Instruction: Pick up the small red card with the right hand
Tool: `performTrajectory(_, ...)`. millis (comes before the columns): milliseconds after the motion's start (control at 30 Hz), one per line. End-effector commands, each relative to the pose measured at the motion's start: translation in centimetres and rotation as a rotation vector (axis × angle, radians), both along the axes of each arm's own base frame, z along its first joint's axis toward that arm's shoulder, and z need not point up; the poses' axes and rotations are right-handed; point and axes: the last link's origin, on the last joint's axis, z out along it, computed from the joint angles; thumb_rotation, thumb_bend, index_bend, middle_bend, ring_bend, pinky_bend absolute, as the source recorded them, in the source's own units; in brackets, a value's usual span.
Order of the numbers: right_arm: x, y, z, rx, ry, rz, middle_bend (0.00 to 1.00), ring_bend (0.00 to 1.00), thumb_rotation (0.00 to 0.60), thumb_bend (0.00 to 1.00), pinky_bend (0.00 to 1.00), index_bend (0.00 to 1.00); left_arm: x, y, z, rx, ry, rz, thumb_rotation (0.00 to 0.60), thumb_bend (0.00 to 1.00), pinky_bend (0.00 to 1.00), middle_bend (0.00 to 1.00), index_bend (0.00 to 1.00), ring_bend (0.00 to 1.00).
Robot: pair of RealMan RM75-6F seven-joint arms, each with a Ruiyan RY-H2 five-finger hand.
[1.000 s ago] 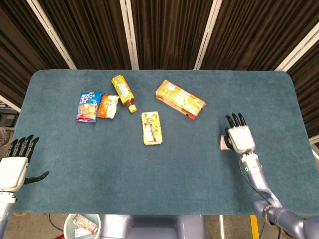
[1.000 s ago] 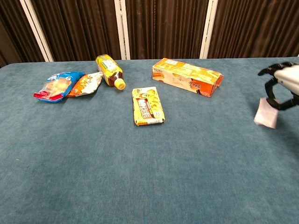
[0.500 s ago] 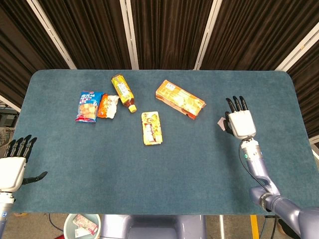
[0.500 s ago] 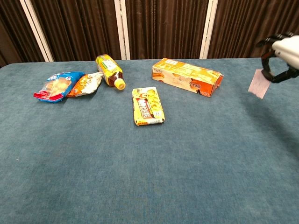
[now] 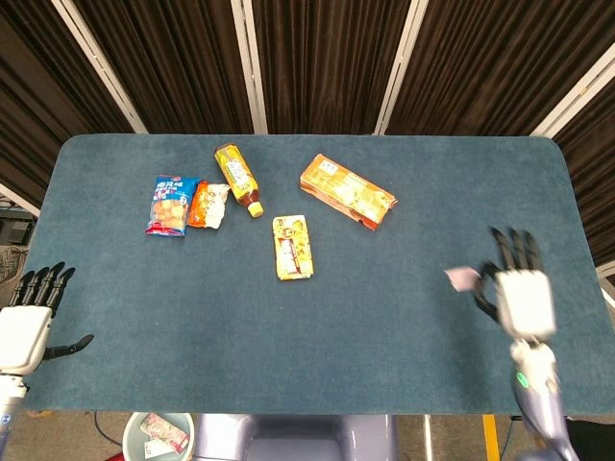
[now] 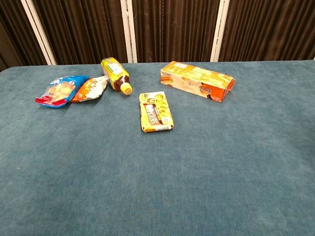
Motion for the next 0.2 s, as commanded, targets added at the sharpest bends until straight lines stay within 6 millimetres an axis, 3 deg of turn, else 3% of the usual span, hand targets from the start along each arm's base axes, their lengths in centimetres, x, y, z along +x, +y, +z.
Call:
performTrajectory(33,-2.01,4.12,1.63,0.016,0.011,-0.03,0.08,0.0,0.6,0.56,0.0,0.58,0.08,-0.19,-0.18,-0.004,0.006,-0.004,0.495,0.06,0.0,0.0,0.0,0.0)
performTrajectory(200,-2.42,4.03,1.59,0.038,0.016,-0.048,0.07,0.0,0.6,0.56,0.0,0.58,0.42,-0.37,-0.48,-0.012,0.014,-0.014,0.499,0.06,0.0,0.0,0.0,0.0)
